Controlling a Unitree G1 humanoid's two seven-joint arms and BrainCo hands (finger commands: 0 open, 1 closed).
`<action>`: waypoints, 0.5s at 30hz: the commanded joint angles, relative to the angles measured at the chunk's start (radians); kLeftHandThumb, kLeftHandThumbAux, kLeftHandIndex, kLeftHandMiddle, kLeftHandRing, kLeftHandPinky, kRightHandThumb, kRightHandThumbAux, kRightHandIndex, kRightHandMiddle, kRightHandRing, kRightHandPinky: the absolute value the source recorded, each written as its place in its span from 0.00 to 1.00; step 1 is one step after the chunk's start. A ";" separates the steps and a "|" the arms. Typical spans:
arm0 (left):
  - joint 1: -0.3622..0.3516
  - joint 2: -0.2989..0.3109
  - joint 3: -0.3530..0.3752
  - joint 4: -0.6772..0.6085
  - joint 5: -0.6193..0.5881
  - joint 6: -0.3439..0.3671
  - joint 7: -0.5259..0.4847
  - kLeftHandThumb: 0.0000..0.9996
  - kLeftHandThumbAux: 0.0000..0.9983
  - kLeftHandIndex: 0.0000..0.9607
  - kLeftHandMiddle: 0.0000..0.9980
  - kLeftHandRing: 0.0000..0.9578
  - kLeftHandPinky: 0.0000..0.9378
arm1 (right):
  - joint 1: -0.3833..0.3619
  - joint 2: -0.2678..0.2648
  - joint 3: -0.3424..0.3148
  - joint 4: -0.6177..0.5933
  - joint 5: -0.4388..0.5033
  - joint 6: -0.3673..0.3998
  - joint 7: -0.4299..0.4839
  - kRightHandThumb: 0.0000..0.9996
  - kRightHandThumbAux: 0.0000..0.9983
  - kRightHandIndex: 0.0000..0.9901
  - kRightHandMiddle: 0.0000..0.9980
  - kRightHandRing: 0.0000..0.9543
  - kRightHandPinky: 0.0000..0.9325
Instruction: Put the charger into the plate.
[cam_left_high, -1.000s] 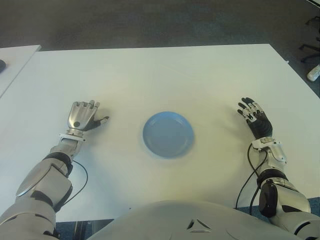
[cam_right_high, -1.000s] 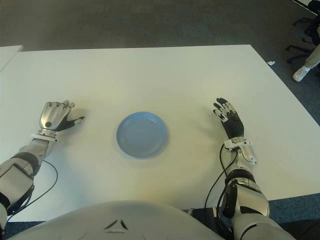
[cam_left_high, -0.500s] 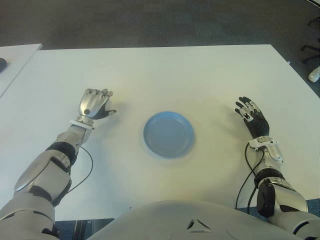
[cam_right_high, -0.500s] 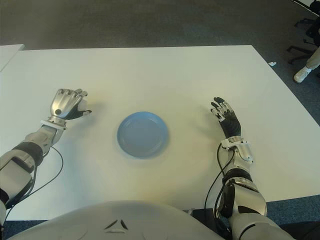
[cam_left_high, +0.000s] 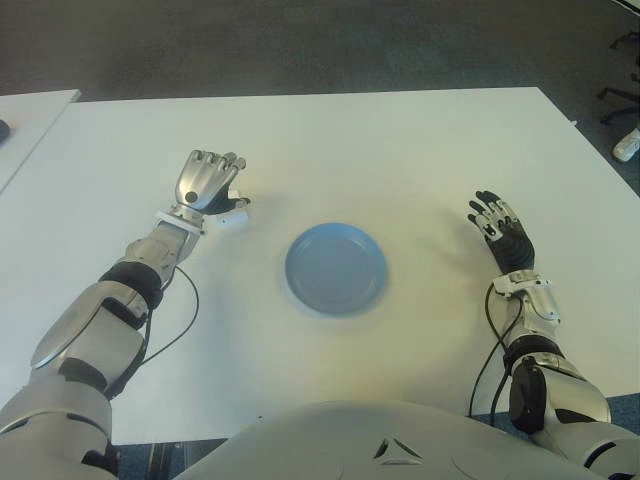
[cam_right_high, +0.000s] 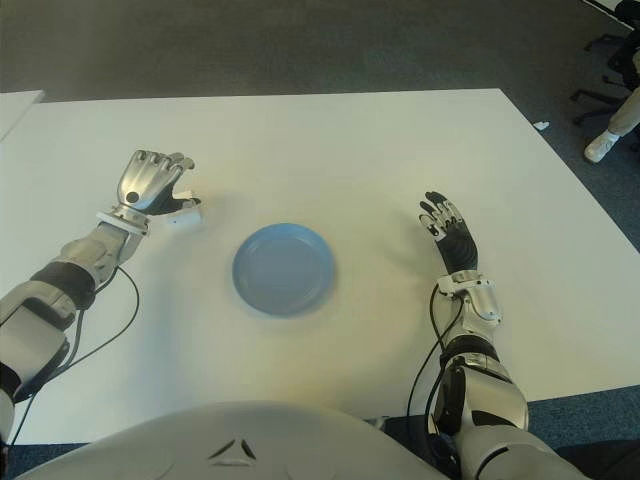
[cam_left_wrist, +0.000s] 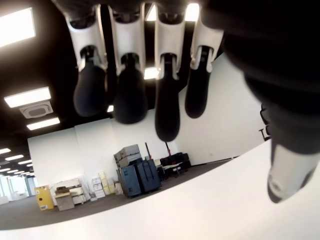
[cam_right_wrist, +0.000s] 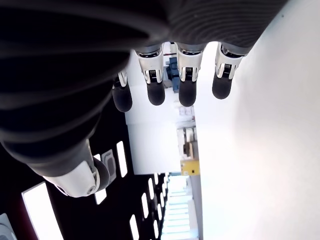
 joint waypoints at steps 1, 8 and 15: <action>-0.003 0.002 -0.001 -0.007 0.030 0.004 -0.020 0.85 0.67 0.43 0.53 0.78 0.72 | 0.051 0.060 0.019 0.038 -0.016 0.026 -0.013 0.25 0.67 0.12 0.10 0.08 0.07; -0.012 0.003 0.008 -0.029 0.045 0.014 -0.031 0.85 0.67 0.43 0.53 0.78 0.72 | 0.053 0.071 0.027 0.036 -0.022 0.019 -0.025 0.25 0.67 0.12 0.10 0.08 0.07; 0.008 0.015 0.025 -0.061 0.044 0.020 -0.032 0.85 0.67 0.43 0.53 0.79 0.72 | 0.053 0.080 0.034 0.035 -0.027 0.014 -0.036 0.25 0.67 0.12 0.10 0.08 0.07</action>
